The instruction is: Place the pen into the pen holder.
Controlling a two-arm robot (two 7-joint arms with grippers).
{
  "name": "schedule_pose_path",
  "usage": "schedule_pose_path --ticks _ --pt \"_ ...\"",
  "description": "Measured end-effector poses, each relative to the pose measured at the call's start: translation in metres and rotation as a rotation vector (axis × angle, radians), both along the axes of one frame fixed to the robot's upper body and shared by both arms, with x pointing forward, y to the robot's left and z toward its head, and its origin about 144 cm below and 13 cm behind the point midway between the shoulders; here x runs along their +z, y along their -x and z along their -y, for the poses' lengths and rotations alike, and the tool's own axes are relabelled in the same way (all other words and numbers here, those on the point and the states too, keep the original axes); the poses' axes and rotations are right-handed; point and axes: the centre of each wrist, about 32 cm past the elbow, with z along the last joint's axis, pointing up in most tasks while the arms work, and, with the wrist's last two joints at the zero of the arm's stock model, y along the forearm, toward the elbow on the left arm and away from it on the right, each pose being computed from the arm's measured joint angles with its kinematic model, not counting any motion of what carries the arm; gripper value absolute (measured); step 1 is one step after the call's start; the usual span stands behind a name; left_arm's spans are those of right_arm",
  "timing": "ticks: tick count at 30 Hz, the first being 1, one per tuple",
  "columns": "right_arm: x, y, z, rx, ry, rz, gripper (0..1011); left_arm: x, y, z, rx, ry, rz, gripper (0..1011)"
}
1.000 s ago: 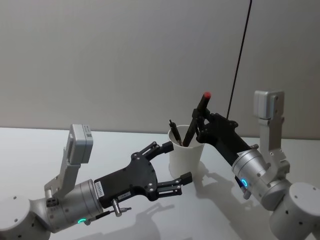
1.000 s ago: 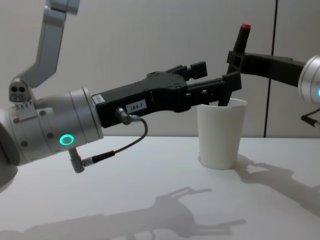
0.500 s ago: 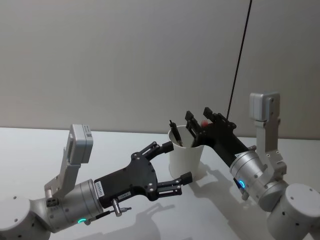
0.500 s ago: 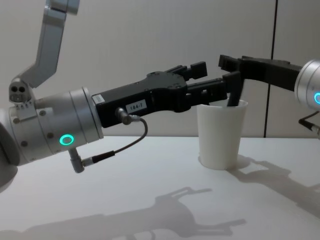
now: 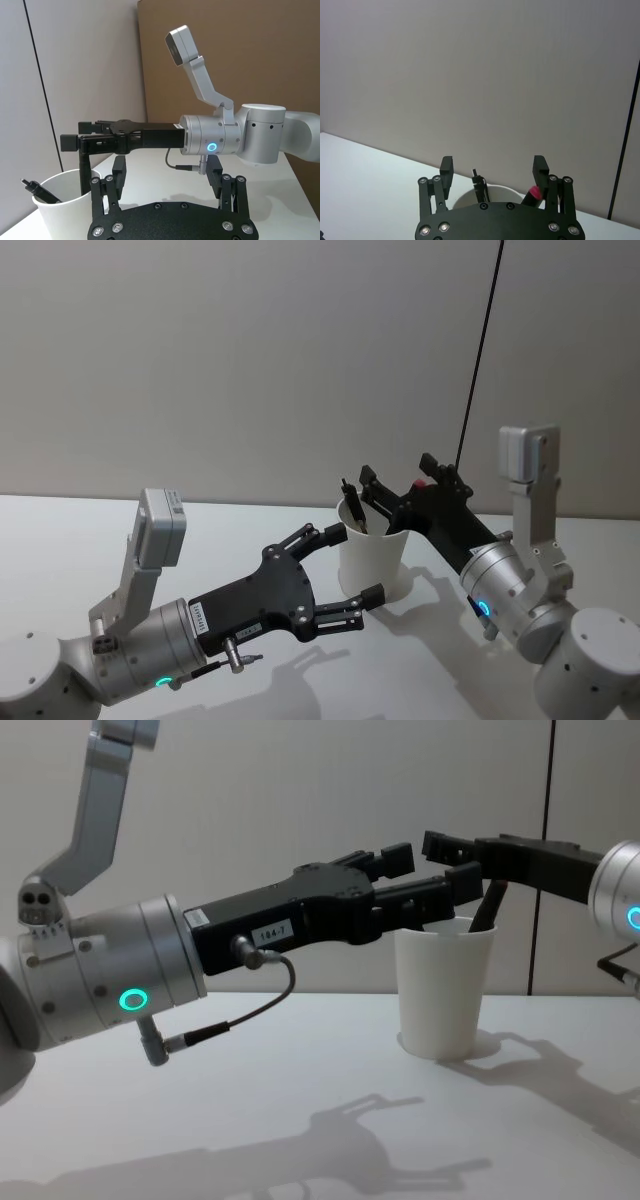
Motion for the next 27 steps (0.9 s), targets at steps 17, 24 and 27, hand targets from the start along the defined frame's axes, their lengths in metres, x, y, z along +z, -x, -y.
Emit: schedule_pose_path --ticks 17,24,27 --pt "0.022 0.029 0.019 0.004 -0.093 0.046 1001 0.000 0.000 0.000 0.000 0.000 0.000 1002" --pt "0.017 0.031 0.020 -0.001 -0.086 0.040 1001 -0.001 0.003 0.000 0.037 -0.011 -0.008 1002" --pt "0.013 0.035 0.021 -0.010 -0.076 0.035 1001 -0.001 0.006 0.001 0.067 -0.020 -0.014 1002"
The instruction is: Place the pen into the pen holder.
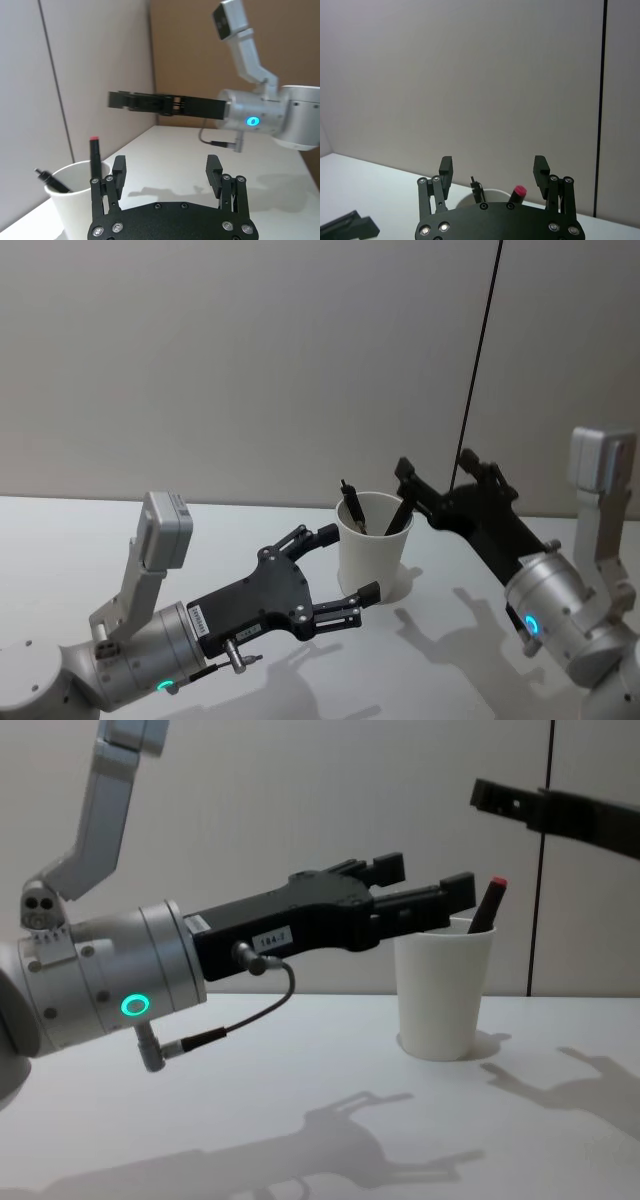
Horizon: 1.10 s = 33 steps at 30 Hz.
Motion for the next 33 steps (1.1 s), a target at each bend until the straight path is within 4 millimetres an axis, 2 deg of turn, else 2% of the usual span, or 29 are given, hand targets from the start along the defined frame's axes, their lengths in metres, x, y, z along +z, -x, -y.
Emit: schedule_pose_path --ticks 27,33 --pt "-0.051 0.059 0.016 -0.108 0.142 -0.048 1001 -0.004 0.029 0.001 0.338 -0.101 -0.036 1002" --pt "-0.057 0.068 0.018 -0.119 0.162 -0.055 1001 -0.005 0.036 0.001 0.419 -0.124 -0.036 1002"
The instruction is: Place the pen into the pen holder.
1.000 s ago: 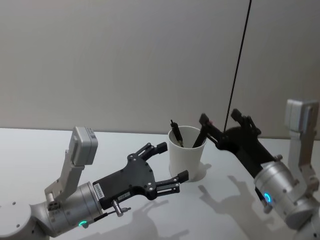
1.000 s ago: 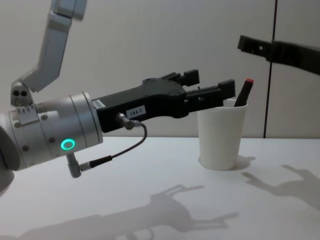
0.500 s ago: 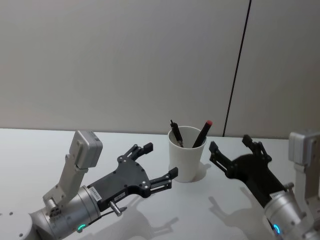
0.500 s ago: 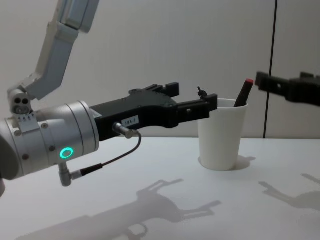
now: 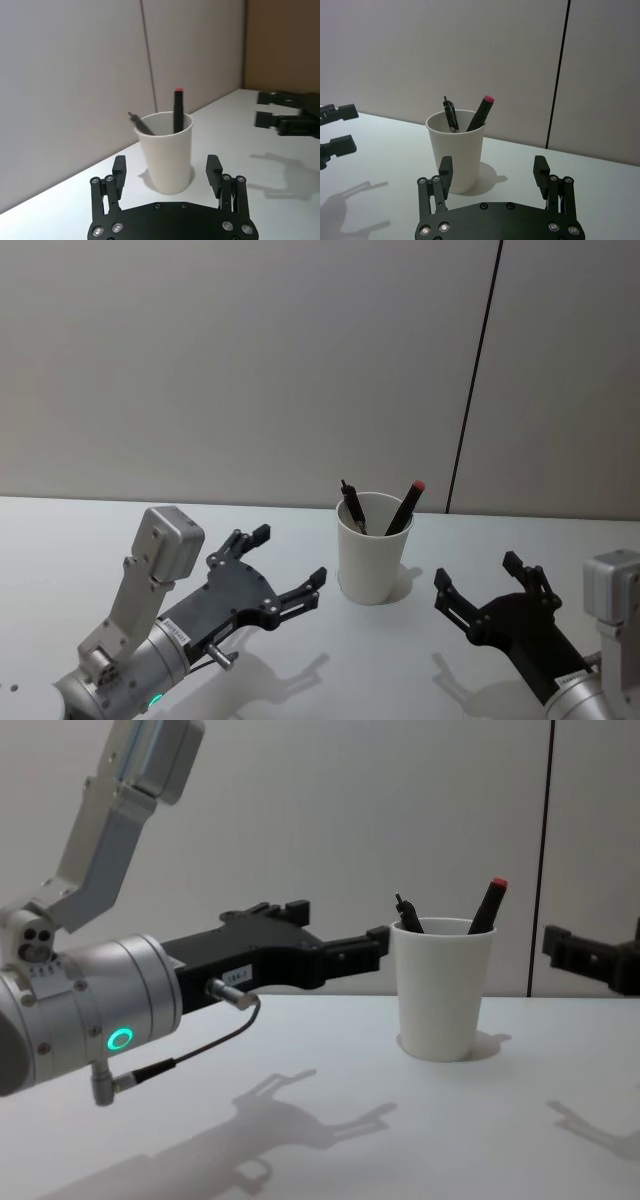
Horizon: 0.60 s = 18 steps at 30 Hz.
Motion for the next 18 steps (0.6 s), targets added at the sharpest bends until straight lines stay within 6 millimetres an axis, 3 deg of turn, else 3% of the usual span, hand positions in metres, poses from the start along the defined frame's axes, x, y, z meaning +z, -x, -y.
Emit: schedule_pose_path --ticks 18 --pt "-0.002 0.003 0.000 -0.003 0.006 -0.001 1001 0.000 0.019 -0.001 0.237 -0.068 0.020 1002"
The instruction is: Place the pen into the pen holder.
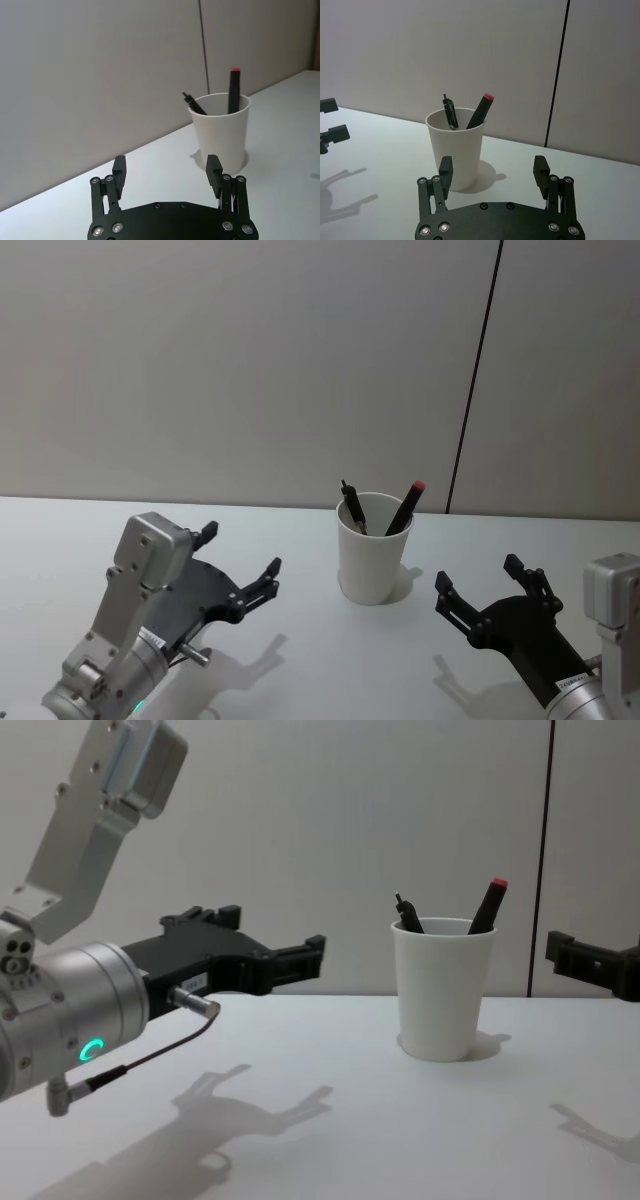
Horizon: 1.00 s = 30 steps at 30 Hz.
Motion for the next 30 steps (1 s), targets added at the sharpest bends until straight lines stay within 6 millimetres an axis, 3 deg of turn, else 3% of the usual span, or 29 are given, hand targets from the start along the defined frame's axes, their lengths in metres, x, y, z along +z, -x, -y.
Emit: schedule_pose_path --ticks 10,30 --pt "-0.0001 0.0000 -0.0002 0.001 0.000 0.000 1001 0.0003 0.0082 -0.0005 0.104 -0.030 0.017 1002" --pt "-0.0003 0.0000 -0.0001 0.000 0.000 -0.001 1001 0.0004 0.0087 -0.0004 0.112 -0.033 0.019 1002"
